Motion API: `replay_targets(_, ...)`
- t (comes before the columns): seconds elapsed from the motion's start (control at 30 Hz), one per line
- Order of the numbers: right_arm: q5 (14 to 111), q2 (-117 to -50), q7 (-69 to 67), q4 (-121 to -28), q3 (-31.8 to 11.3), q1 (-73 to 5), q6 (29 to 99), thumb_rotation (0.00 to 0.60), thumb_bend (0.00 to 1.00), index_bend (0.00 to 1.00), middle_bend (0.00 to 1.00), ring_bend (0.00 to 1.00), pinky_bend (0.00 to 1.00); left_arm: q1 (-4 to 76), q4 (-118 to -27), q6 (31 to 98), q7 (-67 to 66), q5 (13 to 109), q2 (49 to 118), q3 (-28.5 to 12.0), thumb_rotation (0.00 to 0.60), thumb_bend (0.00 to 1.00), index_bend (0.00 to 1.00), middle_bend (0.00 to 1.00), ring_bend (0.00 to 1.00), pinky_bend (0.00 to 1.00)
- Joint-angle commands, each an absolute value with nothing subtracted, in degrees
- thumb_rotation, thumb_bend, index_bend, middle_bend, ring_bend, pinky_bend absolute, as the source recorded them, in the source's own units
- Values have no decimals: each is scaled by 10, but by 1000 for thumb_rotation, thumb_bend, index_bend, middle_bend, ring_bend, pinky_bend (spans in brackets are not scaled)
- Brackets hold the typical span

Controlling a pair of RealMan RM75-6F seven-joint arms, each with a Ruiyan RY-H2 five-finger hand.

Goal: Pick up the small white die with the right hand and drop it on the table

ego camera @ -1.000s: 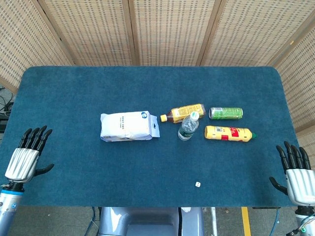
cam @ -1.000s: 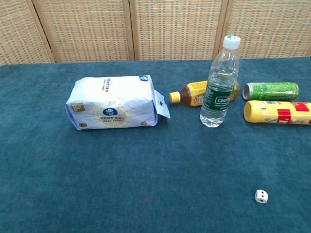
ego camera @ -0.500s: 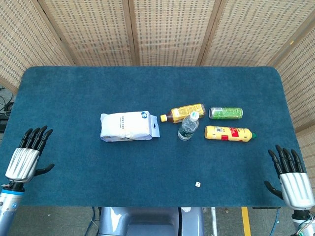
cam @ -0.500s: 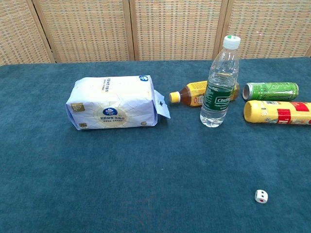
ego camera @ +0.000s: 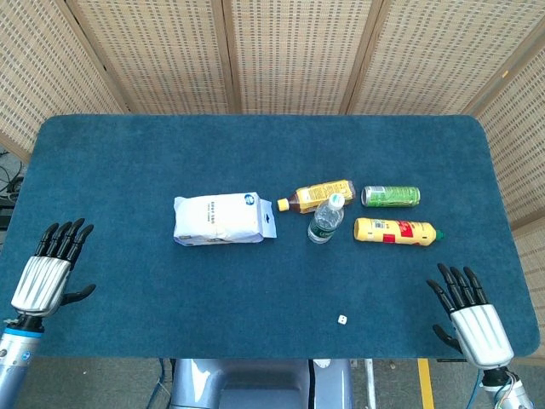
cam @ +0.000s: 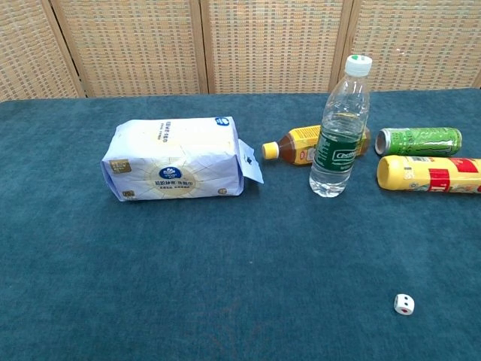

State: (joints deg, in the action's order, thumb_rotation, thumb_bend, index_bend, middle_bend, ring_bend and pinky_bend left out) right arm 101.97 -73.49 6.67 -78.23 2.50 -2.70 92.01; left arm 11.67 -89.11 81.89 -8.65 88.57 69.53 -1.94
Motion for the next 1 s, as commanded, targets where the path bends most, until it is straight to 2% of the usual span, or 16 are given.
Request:
replay_targets(0.03,1032,-744,75,-780,32,-32,913,600,208,183,0,0,0,117,-890,819,-85,884,695,-20,600,31,0,0,0,0)
replay_targets(0.33,1059,-765,100,-762,63,-45,869,600,208,193,0,0,0,116,-889,821,-82,883,695,-21,600,30,0,0,0,0)
replay_targets(0.5,1064,-781,97,-743,73,-47,857,600,208,243,0,0,0,115,-889,823,-79,883,693,-22,600,30,0,0,0,0)
replay_targets(1.0,1091,-803,102,-752,74,-69,855,600,208,340,0,0,0,116,-890,821,-80,884,693,-22,600,31,0,0,0,0)
